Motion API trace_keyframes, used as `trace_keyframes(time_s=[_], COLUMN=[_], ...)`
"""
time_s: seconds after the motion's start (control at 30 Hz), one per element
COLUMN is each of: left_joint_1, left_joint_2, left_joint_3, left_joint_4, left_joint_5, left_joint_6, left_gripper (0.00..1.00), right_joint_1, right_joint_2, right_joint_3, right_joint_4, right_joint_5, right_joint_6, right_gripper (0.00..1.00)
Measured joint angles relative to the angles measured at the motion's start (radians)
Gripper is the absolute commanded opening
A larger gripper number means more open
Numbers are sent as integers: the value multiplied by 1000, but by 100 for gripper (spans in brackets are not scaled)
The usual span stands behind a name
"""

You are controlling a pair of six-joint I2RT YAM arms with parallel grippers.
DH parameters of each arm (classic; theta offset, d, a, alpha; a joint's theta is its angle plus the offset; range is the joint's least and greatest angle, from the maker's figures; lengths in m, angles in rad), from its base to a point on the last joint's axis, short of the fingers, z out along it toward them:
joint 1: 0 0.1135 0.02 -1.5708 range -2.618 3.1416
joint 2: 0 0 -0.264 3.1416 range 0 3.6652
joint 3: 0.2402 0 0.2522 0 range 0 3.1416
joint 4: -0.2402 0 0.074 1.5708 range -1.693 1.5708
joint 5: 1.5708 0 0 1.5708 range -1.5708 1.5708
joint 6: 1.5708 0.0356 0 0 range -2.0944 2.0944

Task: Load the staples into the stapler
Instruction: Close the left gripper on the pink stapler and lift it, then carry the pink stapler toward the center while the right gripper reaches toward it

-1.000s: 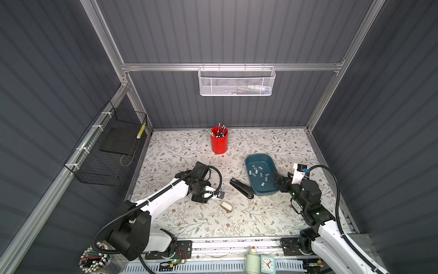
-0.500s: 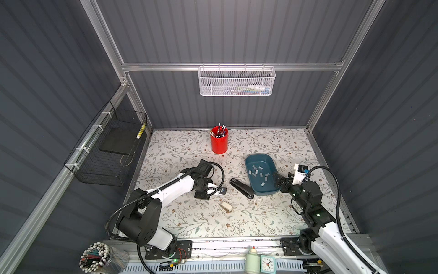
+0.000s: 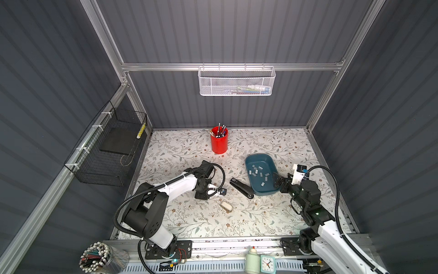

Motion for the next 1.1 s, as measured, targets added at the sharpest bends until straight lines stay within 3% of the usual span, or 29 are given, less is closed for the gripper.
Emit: trace_keyframes(time_s=[0.2,0.3,0.47,0.5,0.57,0.6,0.63,0.8,0.9,1.0,1.1], left_joint_1=[0,0,0,0,0,0,0,0,0,0,-2], left_joint_2=[-1,-26,-166,-199,-252,-272,-287,-315,-317,-309,-308], left_joint_3=[27,34,59,76,111,130,145,167,137,129,122], left_joint_4=[-18,-15,29,45,84,104,123,238,306,308,312], left_joint_5=[17,35,46,46,43,37,33,42,88,161,265], left_joint_6=[0,-9,-93,-115,-153,-172,-187,-253,-281,-292,-287], left_gripper=[0,0,0,2,14,14,2,0,0,0,0], right_joint_1=[0,0,0,0,0,0,0,0,0,13,114], right_joint_2=[0,19,71,76,79,79,77,42,21,17,16], right_joint_3=[0,0,4,4,4,4,4,5,25,45,55], right_joint_4=[0,6,7,8,13,16,20,19,-17,-16,8], right_joint_5=[12,18,26,26,25,25,24,26,3,-72,-111], right_joint_6=[5,13,51,58,72,76,79,92,100,119,194], right_gripper=[98,95,99,98,96,95,95,91,81,60,57])
